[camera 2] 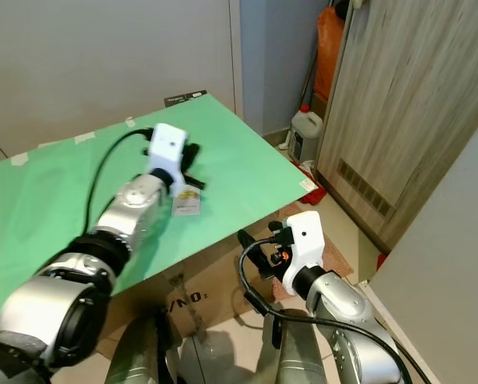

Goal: Hang keys on a hook

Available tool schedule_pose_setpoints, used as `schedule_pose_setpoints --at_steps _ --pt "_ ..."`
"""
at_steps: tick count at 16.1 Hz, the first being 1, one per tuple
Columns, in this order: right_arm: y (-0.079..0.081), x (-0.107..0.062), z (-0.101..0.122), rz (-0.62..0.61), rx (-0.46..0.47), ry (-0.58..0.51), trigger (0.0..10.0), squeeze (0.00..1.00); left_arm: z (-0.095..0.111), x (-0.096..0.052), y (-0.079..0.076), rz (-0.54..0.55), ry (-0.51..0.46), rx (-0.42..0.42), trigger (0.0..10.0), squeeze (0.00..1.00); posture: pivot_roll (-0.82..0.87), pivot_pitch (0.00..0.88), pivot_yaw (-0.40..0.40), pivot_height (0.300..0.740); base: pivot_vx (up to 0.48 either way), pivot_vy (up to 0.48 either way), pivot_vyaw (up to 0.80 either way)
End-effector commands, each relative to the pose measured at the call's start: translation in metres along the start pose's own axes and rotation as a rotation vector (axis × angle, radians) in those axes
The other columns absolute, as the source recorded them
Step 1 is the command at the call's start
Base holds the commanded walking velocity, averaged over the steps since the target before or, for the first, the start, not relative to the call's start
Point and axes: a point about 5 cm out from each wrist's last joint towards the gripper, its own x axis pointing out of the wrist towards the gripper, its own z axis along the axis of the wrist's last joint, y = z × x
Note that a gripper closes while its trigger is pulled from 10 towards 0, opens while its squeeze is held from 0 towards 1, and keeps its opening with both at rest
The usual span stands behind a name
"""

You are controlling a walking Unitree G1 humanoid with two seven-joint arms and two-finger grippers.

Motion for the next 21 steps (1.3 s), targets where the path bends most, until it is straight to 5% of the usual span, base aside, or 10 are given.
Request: schedule_pose_setpoints --at_steps 1,4,5,6,20,21 --pt "-0.002 0.004 0.005 0.006 0.003 -0.016 10.0 0.00 -0.010 -0.004 0.005 0.024 0.042 -0.001 10.0 0.00 -0.19 0.000 0.101 0.574 0.000 0.000 0.00" --pt "-0.004 0.005 0.006 0.002 0.007 -0.020 10.0 0.00 -0.022 -0.008 0.003 -0.018 0.078 -0.034 10.0 0.00 -0.18 0.000 0.095 0.574 0.000 0.000 0.00" --pt "-0.002 0.006 0.005 0.010 0.007 -0.016 10.0 0.00 -0.023 -0.009 0.006 -0.009 0.080 -0.037 10.0 0.71 -0.18 0.000 0.095 0.574 0.000 0.000 0.00" --pt "-0.001 0.006 0.004 0.013 0.007 -0.014 10.0 0.00 -0.023 -0.009 0.006 -0.020 0.076 -0.039 10.0 1.00 -0.18 0.000 0.095 0.574 0.000 0.000 0.00" --pt "0.002 -0.007 0.005 0.059 -0.007 0.000 10.0 0.00 -0.022 -0.005 -0.001 -0.092 0.120 -0.012 10.0 1.00 -0.21 0.000 0.096 0.574 0.000 0.000 0.00" --pt "0.003 -0.009 0.005 0.072 -0.008 0.006 10.0 0.00 -0.020 -0.004 -0.003 -0.101 0.117 -0.007 10.0 0.59 -0.21 0.000 0.098 0.574 0.000 0.000 0.00"
